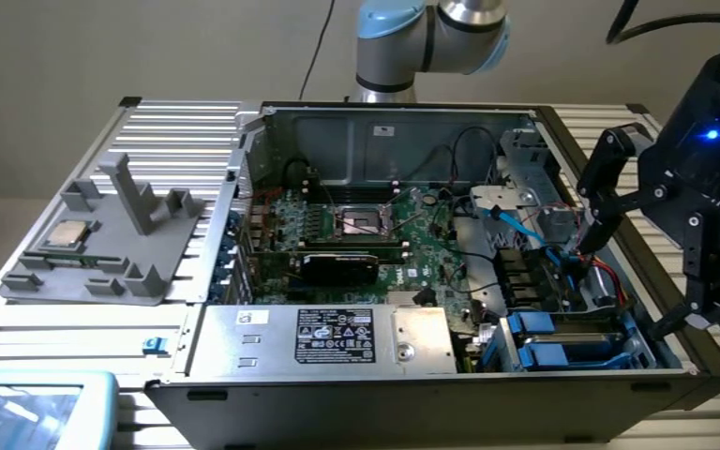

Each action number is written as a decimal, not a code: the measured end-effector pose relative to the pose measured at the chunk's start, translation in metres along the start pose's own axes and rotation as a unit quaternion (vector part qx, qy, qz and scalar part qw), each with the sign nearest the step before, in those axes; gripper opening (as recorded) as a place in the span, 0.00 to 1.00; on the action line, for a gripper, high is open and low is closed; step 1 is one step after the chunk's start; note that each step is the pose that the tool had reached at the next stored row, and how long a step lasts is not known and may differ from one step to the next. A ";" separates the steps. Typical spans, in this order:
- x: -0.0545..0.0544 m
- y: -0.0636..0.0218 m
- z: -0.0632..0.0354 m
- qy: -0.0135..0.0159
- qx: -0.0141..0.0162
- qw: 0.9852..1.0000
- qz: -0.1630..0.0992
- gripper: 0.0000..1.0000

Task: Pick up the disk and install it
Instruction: 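Insert the first disk wire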

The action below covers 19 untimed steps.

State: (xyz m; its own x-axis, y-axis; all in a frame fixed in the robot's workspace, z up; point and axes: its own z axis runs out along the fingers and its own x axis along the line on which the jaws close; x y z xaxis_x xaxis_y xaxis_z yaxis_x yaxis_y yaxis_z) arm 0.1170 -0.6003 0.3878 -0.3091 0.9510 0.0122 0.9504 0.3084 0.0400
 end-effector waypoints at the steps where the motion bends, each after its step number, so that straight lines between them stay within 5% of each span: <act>1: 0.000 0.0000 0.0004 0.003 -0.001 1.000 -0.007 0.84; 6: 0.000 0.0000 0.0005 0.004 0.000 1.000 -0.009 0.84; 8: 0.000 0.0003 0.0006 0.005 0.003 1.000 -0.009 0.84; 14: -0.006 0.0008 0.0012 0.024 0.026 0.999 -0.008 0.85; 19: -0.011 0.0045 0.0015 0.037 0.037 0.999 -0.008 0.99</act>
State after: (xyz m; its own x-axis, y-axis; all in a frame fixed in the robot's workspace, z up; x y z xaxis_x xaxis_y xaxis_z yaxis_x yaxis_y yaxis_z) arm 0.1247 -0.6091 0.3864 -0.3235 0.9423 0.0866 0.9444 0.3272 -0.0328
